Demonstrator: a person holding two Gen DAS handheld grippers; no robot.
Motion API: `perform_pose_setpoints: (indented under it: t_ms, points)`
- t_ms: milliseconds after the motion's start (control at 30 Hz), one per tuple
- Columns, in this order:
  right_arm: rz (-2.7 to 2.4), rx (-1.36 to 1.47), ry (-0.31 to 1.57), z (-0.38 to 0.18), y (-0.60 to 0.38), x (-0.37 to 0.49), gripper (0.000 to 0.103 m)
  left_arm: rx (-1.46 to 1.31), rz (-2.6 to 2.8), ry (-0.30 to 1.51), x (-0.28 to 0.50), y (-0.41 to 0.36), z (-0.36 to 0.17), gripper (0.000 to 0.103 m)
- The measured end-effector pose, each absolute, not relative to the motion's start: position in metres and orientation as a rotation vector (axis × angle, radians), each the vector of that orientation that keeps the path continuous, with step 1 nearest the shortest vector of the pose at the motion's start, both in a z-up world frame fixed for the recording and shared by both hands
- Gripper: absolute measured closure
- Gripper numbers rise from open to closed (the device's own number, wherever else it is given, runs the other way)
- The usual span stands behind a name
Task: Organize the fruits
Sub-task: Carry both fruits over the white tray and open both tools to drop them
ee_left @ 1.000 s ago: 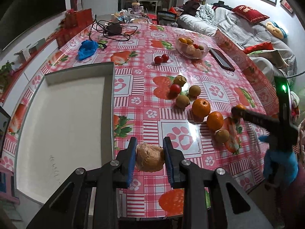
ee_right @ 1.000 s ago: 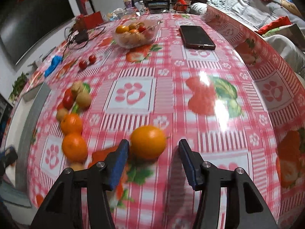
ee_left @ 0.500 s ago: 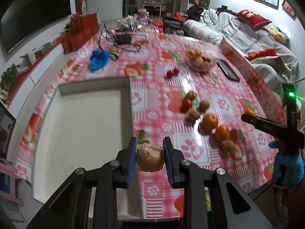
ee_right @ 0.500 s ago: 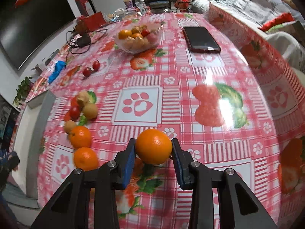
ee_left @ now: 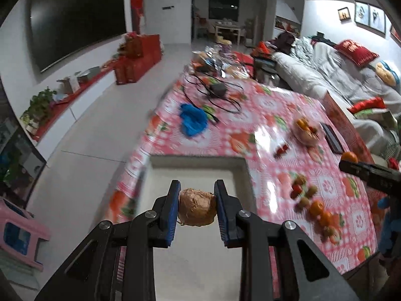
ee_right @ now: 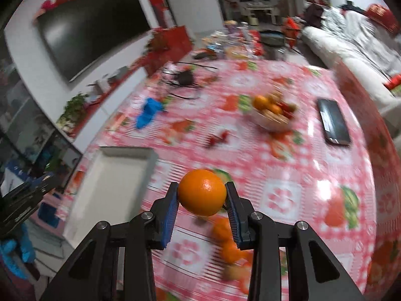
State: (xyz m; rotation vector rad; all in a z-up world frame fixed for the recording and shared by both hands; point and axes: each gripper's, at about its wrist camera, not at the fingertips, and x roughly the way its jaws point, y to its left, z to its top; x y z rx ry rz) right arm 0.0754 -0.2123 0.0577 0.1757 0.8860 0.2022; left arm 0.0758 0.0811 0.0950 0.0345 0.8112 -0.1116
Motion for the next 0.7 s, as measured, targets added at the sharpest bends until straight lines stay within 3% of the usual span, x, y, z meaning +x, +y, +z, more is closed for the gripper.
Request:
perform_pose_setpoints:
  t_ms: [200,700]
  points:
    - [0.299,0.128,0.896,0.068,-0.150,0.108,0.065,0.049,-0.084,0.806,0.101,0.102,0.098,0.072]
    - [0.354,0.024,1.137,-0.040,-0.044,0.176,0.065,0.011,-0.091,1.084,0.138,0.102,-0.039,0.072]
